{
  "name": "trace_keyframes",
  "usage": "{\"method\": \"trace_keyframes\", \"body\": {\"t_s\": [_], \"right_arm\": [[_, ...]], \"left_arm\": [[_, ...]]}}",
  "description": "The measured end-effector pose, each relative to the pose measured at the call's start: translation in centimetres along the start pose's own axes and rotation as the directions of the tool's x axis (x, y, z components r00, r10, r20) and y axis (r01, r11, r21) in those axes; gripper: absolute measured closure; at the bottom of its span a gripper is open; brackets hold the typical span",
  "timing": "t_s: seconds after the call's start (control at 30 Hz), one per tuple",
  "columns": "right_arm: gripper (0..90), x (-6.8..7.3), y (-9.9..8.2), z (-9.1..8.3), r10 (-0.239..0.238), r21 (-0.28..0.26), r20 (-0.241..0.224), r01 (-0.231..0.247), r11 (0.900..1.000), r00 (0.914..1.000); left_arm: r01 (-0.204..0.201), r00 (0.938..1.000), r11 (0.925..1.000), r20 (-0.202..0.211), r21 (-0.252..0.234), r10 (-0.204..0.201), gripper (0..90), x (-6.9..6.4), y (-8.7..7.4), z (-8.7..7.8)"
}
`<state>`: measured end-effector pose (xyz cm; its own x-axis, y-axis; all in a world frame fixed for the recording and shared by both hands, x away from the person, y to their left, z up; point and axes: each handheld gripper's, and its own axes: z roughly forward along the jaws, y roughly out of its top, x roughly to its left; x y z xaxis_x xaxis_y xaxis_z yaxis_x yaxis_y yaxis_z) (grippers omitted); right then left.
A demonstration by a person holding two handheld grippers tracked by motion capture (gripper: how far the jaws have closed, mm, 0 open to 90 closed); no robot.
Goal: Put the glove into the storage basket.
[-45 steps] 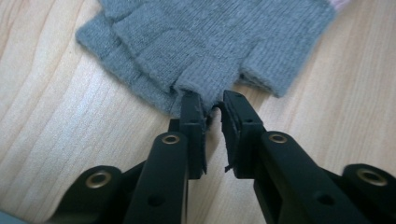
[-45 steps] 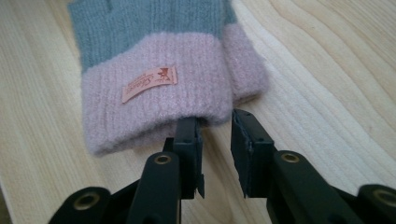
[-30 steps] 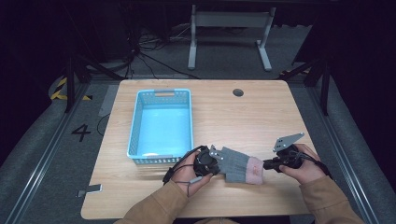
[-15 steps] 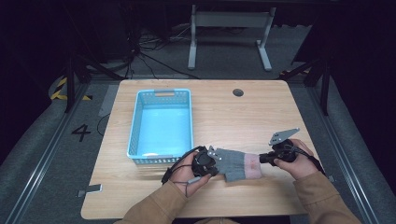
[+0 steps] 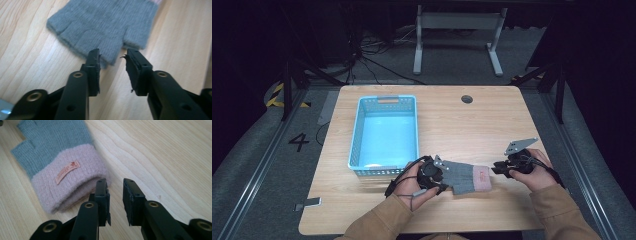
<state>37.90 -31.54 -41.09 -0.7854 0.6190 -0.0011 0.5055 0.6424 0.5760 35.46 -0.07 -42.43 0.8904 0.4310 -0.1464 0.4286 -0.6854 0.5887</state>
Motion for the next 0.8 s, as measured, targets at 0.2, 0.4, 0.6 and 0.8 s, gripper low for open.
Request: {"method": "trace_keyframes", "body": {"t_s": [0.2,0.4,0.6,0.8], "right_arm": [[72.5,-0.1,-0.1,-0.8,0.021,-0.023,0.006,-0.021,0.9995,0.9998],[70.2,-0.3,-0.2,-1.1,0.039,-0.039,0.002,-0.038,0.9985,0.9993],[68.8,-0.2,0.0,-1.2,0.041,-0.050,-0.004,-0.041,0.9979,0.9992],[68.4,-0.3,0.0,-1.3,0.048,-0.056,-0.008,-0.049,0.9972,0.9988]], "left_arm": [[0.012,0.9999,0.9994,-0.002,-0.031,-0.012,54.6,-0.2,0.9,-0.5],[0.026,0.9995,0.9990,-0.015,-0.037,-0.026,50.5,-0.3,1.7,-0.1],[0.042,0.9987,0.9980,-0.026,-0.048,-0.043,47.4,0.0,2.4,0.3],[0.020,0.9996,0.9986,-0.016,-0.049,-0.021,45.9,0.5,2.9,1.1]]}}
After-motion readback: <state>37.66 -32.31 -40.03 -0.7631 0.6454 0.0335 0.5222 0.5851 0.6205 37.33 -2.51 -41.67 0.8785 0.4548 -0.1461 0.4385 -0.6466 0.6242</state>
